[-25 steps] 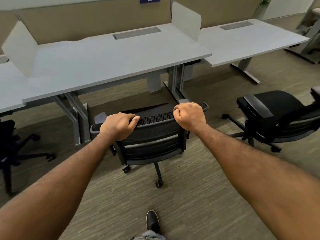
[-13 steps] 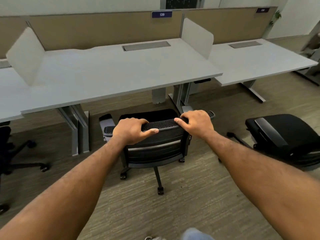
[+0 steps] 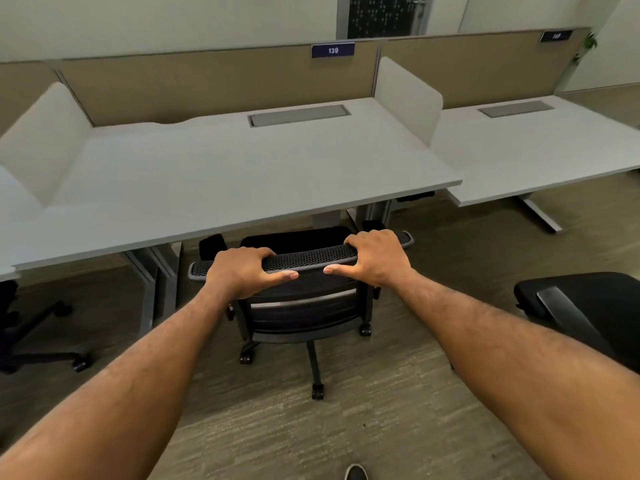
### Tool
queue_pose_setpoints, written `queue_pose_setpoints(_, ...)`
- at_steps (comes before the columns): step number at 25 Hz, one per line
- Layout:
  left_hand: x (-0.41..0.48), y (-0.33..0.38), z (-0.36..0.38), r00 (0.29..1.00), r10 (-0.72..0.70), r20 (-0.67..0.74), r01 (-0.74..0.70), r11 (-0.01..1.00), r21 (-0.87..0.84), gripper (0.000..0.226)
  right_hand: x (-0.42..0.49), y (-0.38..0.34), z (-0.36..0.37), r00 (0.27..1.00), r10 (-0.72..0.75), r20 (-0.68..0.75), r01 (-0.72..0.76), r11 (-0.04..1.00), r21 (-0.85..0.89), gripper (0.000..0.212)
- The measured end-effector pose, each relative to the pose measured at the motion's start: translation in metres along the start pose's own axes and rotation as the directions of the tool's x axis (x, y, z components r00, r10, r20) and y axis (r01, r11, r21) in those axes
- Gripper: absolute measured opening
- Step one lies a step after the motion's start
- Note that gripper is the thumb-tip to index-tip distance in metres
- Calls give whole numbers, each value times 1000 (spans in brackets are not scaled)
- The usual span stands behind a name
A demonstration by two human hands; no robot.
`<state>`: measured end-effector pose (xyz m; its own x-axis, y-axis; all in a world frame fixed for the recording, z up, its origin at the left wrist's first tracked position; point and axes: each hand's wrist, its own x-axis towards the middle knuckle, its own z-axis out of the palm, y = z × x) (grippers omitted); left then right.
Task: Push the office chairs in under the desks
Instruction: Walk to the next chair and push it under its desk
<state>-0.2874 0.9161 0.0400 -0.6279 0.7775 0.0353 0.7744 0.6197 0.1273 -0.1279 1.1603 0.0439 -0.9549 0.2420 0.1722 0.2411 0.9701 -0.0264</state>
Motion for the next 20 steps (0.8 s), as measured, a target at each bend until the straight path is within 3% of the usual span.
queue_pose_setpoints(5, 41, 3, 3, 996, -87, -13, 86, 996, -33, 102, 49, 32, 2, 998, -50, 43, 51, 998, -30, 105)
queue_pose_setpoints(12, 81, 19, 1, 992, -129, 3, 129, 992, 8, 103, 96, 72, 8, 991, -97, 88, 99, 995, -15, 100)
queue_pose_setpoints(20, 110, 15, 1, 987, -158, 19, 159, 987, -23, 112, 126, 84, 9, 964, 1, 267, 9, 999, -36, 115)
